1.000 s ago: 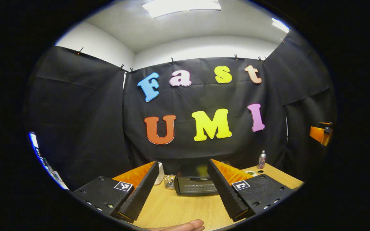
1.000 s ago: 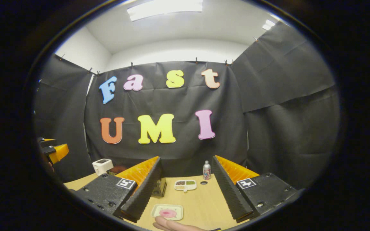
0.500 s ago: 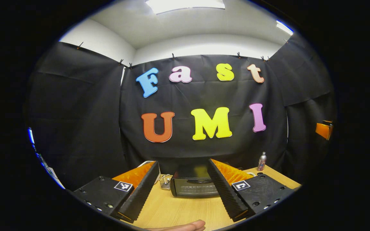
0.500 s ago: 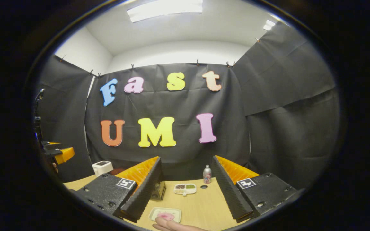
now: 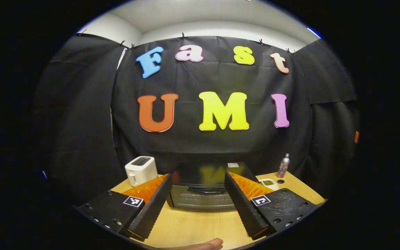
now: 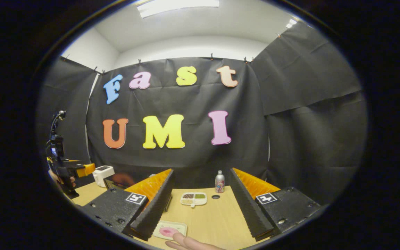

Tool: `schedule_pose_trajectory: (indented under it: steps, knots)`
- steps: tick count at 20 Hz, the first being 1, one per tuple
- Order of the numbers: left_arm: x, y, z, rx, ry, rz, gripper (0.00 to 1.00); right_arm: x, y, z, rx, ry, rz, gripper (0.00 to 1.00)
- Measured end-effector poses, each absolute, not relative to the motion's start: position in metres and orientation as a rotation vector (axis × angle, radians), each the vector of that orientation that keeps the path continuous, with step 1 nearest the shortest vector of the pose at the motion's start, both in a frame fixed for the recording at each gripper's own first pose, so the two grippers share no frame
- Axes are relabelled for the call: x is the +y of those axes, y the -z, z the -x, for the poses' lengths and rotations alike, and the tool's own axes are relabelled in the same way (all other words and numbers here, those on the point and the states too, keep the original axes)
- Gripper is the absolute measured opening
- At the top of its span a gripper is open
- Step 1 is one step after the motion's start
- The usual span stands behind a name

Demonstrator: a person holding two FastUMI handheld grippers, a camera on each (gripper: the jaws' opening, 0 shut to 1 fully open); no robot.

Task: Open the electric oven with the left hand, put the food in, and close the electric oven.

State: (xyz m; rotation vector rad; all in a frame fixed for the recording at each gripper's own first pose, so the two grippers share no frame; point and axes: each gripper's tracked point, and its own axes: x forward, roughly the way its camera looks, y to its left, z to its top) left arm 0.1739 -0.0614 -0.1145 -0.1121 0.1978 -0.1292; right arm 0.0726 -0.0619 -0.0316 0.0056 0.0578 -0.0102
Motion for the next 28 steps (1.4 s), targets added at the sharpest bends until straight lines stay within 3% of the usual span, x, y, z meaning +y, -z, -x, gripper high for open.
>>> schedule_pose_trajectory:
  steps: [8, 17, 28]
  knots:
    - [-0.108, 0.181, -0.241, 0.328, 0.242, 0.117, 0.96, -0.083, 0.036, -0.084, 0.049, 0.022, 0.041, 0.98]
    - [-0.11, 0.247, -0.282, 0.539, 0.187, 0.027, 0.96, -0.097, 0.023, -0.054, 0.002, 0.045, -0.005, 0.98]
    - [-0.113, 0.249, -0.277, 0.597, 0.224, 0.031, 0.95, -0.093, 0.0, -0.003, -0.028, 0.03, -0.016, 0.98]
